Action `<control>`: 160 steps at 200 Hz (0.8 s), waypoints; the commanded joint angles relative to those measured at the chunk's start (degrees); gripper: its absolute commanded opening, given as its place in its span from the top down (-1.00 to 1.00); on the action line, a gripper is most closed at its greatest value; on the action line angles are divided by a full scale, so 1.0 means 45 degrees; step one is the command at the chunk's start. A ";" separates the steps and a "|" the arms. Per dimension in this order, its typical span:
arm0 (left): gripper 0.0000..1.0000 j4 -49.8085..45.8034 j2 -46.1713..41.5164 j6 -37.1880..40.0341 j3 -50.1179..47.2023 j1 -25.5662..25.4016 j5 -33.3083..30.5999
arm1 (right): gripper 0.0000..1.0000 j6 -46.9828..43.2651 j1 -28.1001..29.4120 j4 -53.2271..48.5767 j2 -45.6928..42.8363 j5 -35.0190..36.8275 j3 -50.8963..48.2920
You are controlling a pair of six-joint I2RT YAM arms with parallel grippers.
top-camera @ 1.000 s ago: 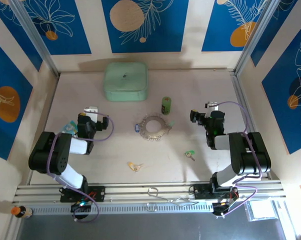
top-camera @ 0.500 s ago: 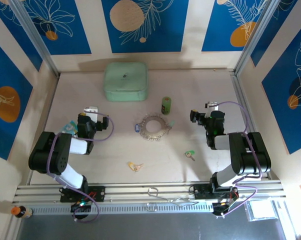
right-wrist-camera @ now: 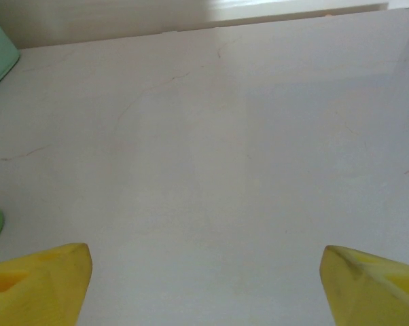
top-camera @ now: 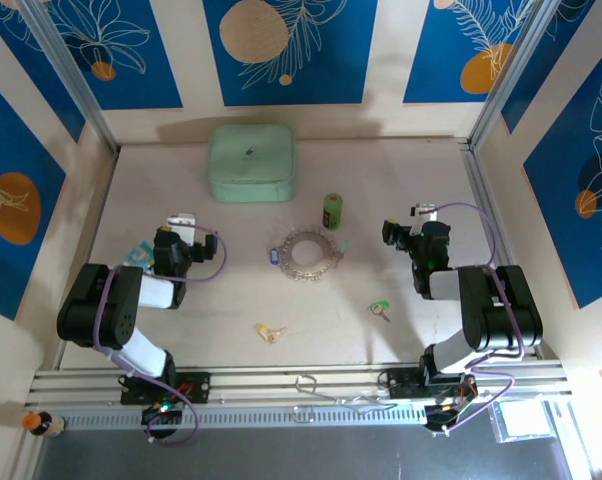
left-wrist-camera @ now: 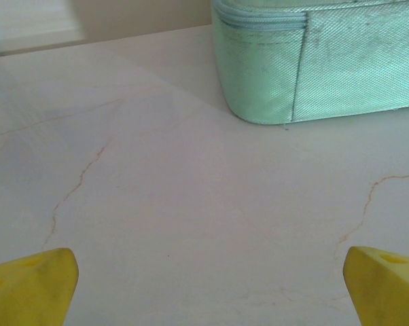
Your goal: Put the keys on the keyring
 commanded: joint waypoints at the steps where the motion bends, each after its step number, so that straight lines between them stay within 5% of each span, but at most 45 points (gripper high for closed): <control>1: -0.99 0.0440 -0.0980 0.0183 -0.0376 0.0168 0.0836 | -0.75 -0.0180 0.0419 -0.2252 -0.1950 0.0324 0.0672; 51: -1.00 -0.4120 -0.4074 -0.0295 0.0871 0.0070 0.0417 | -0.56 0.4384 0.0841 -1.0799 -0.4298 -0.0097 0.3282; 90: -0.95 -0.7064 -0.5081 -0.1297 0.1898 -0.0171 0.1640 | -0.37 0.5515 0.1213 -1.3053 -0.5662 -0.3155 0.3262; 110: -0.87 -0.7968 -0.4995 -0.2259 0.2368 -0.0621 0.2827 | 0.02 0.5663 0.1760 -1.4620 -0.5432 -0.4379 0.3765; 128: -0.85 -0.8553 -0.4820 -0.2845 0.2663 -0.1643 0.3426 | 0.27 0.5846 0.2615 -1.5430 -0.4973 -0.4837 0.4075; 160: -0.79 -1.0345 -0.4208 -0.3369 0.3176 -0.3994 0.2737 | 0.28 0.6360 0.4314 -1.4888 -0.3602 -0.5094 0.4382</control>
